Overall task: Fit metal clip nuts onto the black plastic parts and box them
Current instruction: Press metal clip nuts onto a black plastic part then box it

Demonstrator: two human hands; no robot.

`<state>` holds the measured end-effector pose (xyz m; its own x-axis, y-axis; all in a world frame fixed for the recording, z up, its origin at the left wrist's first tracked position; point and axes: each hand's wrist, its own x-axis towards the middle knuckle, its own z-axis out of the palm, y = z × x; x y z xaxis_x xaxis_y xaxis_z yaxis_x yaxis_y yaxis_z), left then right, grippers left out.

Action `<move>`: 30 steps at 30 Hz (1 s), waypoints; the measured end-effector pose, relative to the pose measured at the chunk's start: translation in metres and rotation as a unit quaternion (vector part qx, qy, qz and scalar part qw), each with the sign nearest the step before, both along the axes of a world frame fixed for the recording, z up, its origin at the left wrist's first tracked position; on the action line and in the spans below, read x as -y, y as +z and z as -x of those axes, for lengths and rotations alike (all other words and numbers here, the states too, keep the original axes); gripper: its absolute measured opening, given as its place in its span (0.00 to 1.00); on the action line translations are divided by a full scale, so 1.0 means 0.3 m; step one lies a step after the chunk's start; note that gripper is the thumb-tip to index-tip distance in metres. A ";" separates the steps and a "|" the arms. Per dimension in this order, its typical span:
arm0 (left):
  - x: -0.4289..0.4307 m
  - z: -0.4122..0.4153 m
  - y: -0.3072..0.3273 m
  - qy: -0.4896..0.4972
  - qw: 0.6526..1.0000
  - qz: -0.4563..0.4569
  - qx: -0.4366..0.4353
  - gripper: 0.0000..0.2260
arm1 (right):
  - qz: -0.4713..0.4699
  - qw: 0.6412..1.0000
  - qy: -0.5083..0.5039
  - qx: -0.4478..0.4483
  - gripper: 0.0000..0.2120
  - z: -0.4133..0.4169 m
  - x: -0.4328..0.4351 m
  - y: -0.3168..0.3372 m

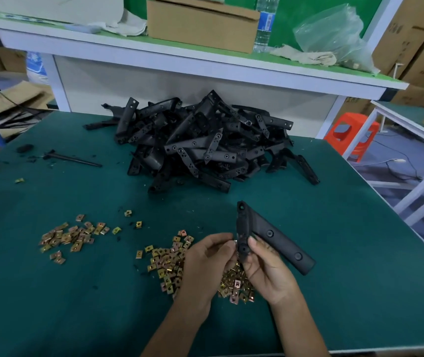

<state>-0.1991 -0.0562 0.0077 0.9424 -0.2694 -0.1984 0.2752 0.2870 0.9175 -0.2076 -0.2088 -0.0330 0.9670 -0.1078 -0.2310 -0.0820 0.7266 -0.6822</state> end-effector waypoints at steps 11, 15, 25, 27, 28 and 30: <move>0.004 -0.021 0.005 -0.003 1.000 0.018 -0.010 0.05 | 0.028 0.999 0.026 -0.009 0.18 0.002 -0.006 0.005; 0.000 -0.025 0.000 -0.027 0.999 0.020 -0.011 0.05 | 0.033 0.999 0.026 -0.003 0.20 0.004 -0.003 -0.002; -0.046 -0.090 0.021 -0.146 0.989 -0.032 0.022 0.16 | 0.032 0.993 0.117 0.000 0.30 0.012 -0.010 0.022; -0.045 -0.095 0.023 -0.157 0.986 -0.050 0.022 0.16 | 0.044 0.992 0.120 0.002 0.31 0.010 -0.008 0.016; -0.045 -0.098 0.020 -0.162 0.985 -0.052 0.020 0.16 | 0.053 0.992 0.116 0.003 0.31 0.008 -0.009 0.014; -0.051 -0.107 0.014 -0.172 0.982 -0.072 0.039 0.12 | 0.069 0.992 0.105 0.009 0.31 0.005 -0.014 0.010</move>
<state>-0.1670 -0.0407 0.0119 0.8150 -0.5481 -0.1882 0.2599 0.0555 0.9640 -0.2093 -0.2045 -0.0298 0.9752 0.0670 -0.2110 -0.2088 0.5951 -0.7761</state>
